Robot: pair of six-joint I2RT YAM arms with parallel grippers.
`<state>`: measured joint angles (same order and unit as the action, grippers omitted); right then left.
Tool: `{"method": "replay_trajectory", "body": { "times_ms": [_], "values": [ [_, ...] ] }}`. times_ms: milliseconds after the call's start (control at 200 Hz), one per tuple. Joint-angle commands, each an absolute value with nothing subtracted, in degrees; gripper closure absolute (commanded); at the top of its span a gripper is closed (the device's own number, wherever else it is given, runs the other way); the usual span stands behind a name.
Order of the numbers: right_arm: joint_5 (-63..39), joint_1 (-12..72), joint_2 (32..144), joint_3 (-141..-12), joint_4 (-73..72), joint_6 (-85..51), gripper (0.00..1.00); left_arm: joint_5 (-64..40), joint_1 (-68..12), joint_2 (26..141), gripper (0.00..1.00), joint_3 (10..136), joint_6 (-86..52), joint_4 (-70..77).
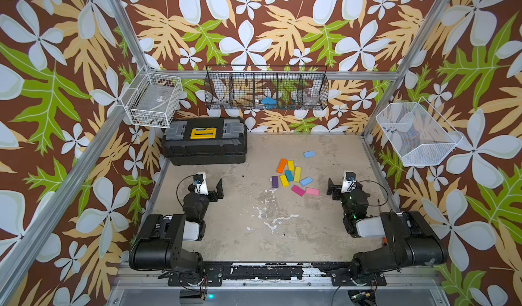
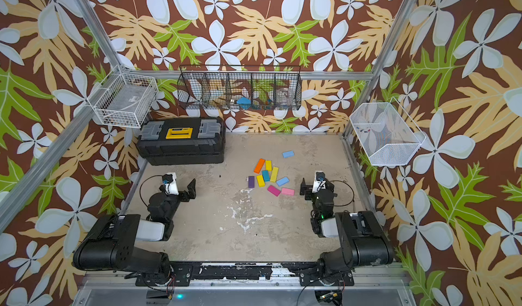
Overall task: Assemble the letter c with building blocks
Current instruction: Adjust the building block at the center of the board.
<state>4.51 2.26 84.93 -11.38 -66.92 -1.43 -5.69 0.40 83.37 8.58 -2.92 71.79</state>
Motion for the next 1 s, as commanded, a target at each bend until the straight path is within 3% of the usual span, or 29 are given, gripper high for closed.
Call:
{"method": "replay_trajectory", "body": {
  "times_ms": [0, 881, 996],
  "values": [
    [4.97, 2.29, 84.83, -11.35, -70.02, -1.23, 0.00, -6.42, 0.37, 83.50, 0.00, 8.79, -2.31, 74.79],
    [4.57, 2.02, 84.67, -11.31, -69.89, -1.36, 0.00, -6.33, 0.36, 83.37, 0.00, 8.60, -2.36, 75.08],
    [10.69, 2.29, 79.60, -9.48, -69.71, -3.34, 0.00, -6.31, 0.35, 81.39, 0.00, 7.95, -2.59, 75.32]
  ]
}}
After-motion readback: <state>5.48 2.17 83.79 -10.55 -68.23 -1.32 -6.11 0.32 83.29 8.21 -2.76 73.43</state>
